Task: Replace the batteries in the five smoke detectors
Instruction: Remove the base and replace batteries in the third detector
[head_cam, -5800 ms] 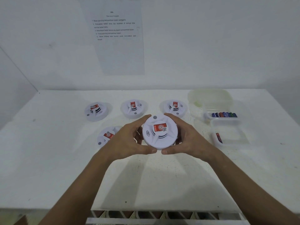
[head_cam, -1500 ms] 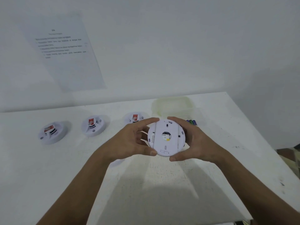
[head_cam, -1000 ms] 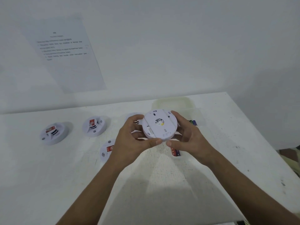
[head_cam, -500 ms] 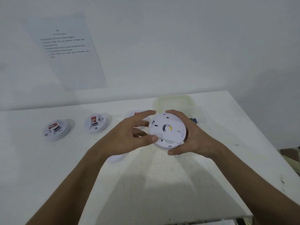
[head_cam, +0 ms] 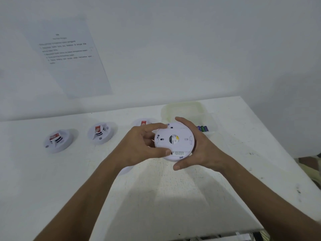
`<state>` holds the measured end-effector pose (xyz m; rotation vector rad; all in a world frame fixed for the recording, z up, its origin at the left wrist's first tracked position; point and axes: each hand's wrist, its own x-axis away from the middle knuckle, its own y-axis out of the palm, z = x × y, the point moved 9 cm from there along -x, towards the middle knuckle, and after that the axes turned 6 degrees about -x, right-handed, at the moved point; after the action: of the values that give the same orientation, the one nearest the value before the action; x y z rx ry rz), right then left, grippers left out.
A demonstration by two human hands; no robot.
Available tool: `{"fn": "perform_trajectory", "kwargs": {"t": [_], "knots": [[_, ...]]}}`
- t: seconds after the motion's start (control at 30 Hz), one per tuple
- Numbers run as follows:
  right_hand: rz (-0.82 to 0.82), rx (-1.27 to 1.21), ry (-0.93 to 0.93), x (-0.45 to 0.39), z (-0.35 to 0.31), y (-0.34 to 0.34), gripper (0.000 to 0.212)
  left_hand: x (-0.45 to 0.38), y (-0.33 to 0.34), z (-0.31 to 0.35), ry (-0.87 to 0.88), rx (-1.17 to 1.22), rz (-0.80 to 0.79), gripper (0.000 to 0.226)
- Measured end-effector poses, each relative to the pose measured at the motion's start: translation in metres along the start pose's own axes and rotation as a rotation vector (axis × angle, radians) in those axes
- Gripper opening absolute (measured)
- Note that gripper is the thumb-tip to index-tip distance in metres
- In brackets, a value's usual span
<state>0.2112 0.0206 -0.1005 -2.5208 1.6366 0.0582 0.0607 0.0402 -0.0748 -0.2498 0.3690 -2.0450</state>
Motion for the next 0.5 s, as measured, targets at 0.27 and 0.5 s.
{"fn": "perform_trajectory", "kwargs": {"t": [0.27,0.5], "knots": [[-0.052,0.051,0.017,0.002,-0.002,0.004,0.106,-0.001,0.003,0.003,-0.002,-0.110,-0.164,0.069],[-0.033,0.090,0.023,0.003,-0.003,0.003,0.101,-0.002,0.004,0.012,0.001,-0.192,-0.173,0.067]]}}
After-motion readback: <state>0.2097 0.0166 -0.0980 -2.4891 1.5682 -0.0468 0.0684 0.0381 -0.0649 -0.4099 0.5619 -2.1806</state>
